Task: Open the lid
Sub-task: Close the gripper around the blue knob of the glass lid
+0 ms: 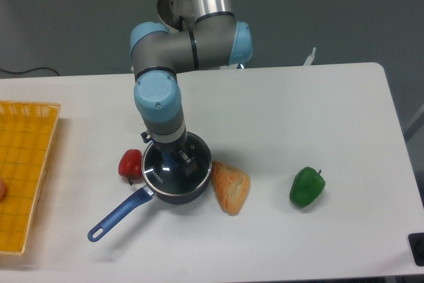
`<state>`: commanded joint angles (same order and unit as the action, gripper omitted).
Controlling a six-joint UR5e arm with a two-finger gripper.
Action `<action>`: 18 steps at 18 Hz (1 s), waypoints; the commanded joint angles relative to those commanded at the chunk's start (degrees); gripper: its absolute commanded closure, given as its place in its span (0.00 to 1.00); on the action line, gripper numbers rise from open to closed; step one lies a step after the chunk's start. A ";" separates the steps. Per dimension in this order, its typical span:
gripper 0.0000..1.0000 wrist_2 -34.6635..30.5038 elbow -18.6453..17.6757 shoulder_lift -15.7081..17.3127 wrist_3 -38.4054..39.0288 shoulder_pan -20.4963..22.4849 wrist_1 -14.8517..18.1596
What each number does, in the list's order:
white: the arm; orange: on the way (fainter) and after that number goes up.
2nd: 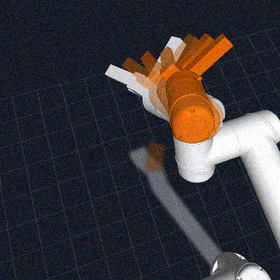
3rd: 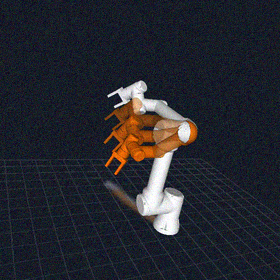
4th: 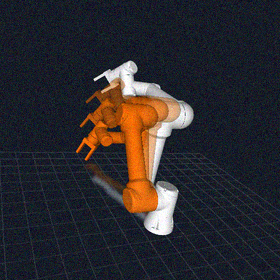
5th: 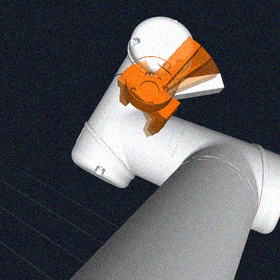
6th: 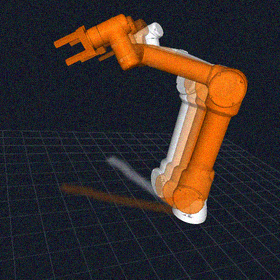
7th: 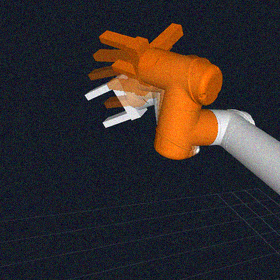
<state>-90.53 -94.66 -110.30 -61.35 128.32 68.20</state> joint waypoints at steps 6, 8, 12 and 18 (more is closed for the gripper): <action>0.31 0.09 0.35 -0.09 0.79 0.00 0.09; 0.31 0.09 0.44 -0.26 0.88 0.00 0.09; 0.36 0.09 0.53 -0.26 1.23 0.00 0.09; 0.37 0.09 0.79 -0.09 1.41 0.09 0.18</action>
<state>-90.44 -93.87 -110.39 -59.94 128.41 68.38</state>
